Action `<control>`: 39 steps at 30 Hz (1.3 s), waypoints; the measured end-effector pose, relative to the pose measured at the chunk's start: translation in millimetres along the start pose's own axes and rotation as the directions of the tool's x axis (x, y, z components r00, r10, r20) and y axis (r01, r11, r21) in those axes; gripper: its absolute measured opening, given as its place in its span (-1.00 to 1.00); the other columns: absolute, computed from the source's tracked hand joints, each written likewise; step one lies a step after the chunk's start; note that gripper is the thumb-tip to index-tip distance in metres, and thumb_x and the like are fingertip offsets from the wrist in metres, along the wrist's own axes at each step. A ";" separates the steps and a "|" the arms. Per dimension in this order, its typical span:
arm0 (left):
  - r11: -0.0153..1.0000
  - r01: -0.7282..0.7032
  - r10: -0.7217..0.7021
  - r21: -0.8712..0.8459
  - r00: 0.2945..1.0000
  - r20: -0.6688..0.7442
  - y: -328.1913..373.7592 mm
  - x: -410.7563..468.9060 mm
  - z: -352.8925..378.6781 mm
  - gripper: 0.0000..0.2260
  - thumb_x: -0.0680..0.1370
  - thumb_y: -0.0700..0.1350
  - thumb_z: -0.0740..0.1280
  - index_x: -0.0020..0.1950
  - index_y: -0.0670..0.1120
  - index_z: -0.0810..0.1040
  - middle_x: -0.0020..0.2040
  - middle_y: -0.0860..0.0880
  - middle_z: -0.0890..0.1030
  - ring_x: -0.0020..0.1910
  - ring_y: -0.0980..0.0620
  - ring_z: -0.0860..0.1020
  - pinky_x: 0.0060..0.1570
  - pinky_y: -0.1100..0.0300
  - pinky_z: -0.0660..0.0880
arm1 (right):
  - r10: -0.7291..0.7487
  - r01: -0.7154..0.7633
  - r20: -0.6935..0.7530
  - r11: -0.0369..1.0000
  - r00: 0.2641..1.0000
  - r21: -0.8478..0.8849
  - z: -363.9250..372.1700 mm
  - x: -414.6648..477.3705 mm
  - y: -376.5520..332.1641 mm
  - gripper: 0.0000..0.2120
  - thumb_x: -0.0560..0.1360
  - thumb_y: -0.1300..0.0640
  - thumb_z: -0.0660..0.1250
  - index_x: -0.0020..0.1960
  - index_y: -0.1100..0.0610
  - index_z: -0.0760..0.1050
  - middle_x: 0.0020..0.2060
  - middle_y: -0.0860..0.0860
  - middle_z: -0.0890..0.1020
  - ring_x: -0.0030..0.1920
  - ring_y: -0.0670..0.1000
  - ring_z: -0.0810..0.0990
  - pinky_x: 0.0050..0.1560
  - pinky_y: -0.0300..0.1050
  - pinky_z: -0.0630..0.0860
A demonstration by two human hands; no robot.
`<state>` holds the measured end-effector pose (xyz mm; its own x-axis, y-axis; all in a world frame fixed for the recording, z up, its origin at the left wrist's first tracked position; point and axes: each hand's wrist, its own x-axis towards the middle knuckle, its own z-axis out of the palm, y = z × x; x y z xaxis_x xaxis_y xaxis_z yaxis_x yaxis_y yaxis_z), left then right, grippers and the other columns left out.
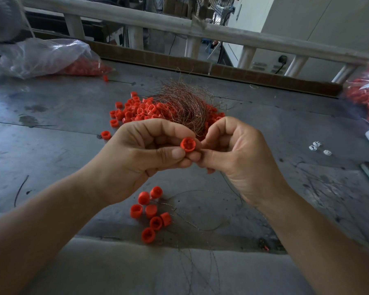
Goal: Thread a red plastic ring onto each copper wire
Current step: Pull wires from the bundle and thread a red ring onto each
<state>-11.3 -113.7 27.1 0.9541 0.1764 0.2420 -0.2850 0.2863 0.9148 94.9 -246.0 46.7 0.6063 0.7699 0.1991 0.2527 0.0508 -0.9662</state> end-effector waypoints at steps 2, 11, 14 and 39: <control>1.000 0.002 -0.002 0.002 1.000 -0.016 0.0 0.4 0.5 -0.80 0.25 -0.26 0.38 -0.18 -0.11 0.68 -0.20 -0.11 0.68 -0.21 0.03 0.66 -0.24 0.31 0.57 | -0.007 0.007 -0.006 1.000 1.000 0.003 -1.1 -0.3 -0.6 -0.71 0.27 0.41 0.45 -0.28 0.12 0.40 -0.45 -0.07 0.58 -0.41 -0.15 0.54 -0.44 -0.31 0.46; 0.999 0.000 0.005 0.047 0.996 -0.093 -1.4 1.5 -1.3 -0.78 0.22 -0.22 0.39 -0.16 -0.11 0.68 -0.23 -0.10 0.68 -0.24 0.03 0.66 -0.28 0.30 0.56 | -0.096 0.095 -0.071 0.995 0.993 -0.017 -1.7 -7.8 -7.3 -0.76 0.29 0.37 0.45 -0.26 0.15 0.41 -0.39 -0.01 0.58 -0.32 -0.03 0.56 -0.24 -0.17 0.56; 0.999 0.001 0.004 0.054 0.996 -0.091 -1.5 1.7 -1.9 -0.78 0.23 -0.23 0.39 -0.16 -0.10 0.68 -0.22 -0.09 0.69 -0.23 0.03 0.66 -0.29 0.30 0.56 | -0.094 0.092 -0.073 0.995 0.993 -0.031 0.3 -8.2 -8.3 -0.75 0.28 0.39 0.44 -0.26 0.16 0.40 -0.41 -0.02 0.58 -0.33 -0.02 0.57 -0.23 -0.11 0.57; 0.998 -0.037 0.041 0.055 0.997 -0.066 -1.3 1.5 -2.6 -0.77 0.22 -0.25 0.40 -0.16 -0.11 0.68 -0.21 -0.09 0.68 -0.21 0.02 0.66 -0.24 0.30 0.56 | -0.139 0.135 -0.110 0.990 0.984 -0.040 1.4 -7.9 -5.4 -0.73 0.32 0.34 0.45 -0.31 0.10 0.38 -0.40 0.02 0.57 -0.42 -0.14 0.47 -0.44 -0.38 0.36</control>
<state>-9.8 -111.4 25.4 0.9336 0.2494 0.2573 -0.3147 0.2271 0.9216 87.7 -251.5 50.1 0.6447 0.6807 0.3479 0.3623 0.1286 -0.9231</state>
